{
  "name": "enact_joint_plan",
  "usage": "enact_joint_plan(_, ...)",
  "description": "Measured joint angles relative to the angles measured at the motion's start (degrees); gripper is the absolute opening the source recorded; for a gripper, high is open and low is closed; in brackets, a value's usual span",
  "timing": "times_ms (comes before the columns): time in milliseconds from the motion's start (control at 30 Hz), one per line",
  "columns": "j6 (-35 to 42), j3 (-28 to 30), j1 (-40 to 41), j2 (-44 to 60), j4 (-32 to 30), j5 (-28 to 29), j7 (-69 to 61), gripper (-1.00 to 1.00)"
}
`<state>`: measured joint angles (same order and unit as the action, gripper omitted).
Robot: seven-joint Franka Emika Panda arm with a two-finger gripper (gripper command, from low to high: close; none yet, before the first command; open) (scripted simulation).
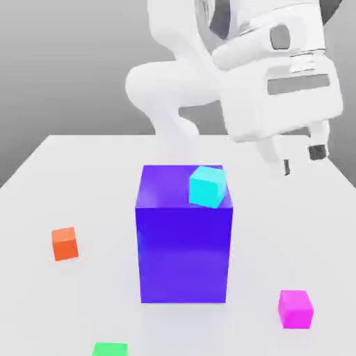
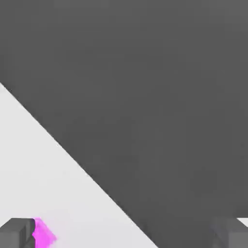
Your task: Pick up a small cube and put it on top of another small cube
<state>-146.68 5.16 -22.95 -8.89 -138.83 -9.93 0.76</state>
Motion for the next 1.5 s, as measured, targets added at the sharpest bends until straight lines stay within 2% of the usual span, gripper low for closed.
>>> enact_joint_plan(133,-3.6,-1.6,-3.4,8.1,-1.7,0.1,-8.5,0.0)
enact_joint_plan(267,-7.3,-2.5,-5.3,16.0,-3.4,3.2,-14.9,0.0)
enact_joint_plan(367,-10.4,-2.7,-6.6,21.7,-4.5,7.3,-17.7,0.0)
enact_joint_plan(500,-16.6,-3.3,-6.5,30.0,-3.3,7.9,-18.7,0.0)
enact_joint_plan(533,-18.2,-3.5,-6.3,32.1,-2.9,7.7,-18.9,-1.0)
enact_joint_plan(767,-18.5,-3.6,-6.3,32.5,-2.8,7.7,-18.9,-1.0)
enact_joint_plan(933,-11.5,-2.8,-6.8,23.8,-4.5,8.4,-18.2,-1.0)
enact_joint_plan(1000,-10.2,-1.6,-5.4,23.4,-3.7,8.4,-19.3,-1.0)
enact_joint_plan(1200,-7.2,1.6,2.3,24.3,0.8,9.3,-31.9,-1.0)
enact_joint_plan(1500,-2.8,3.1,12.7,24.7,5.0,7.9,-53.0,-1.0)
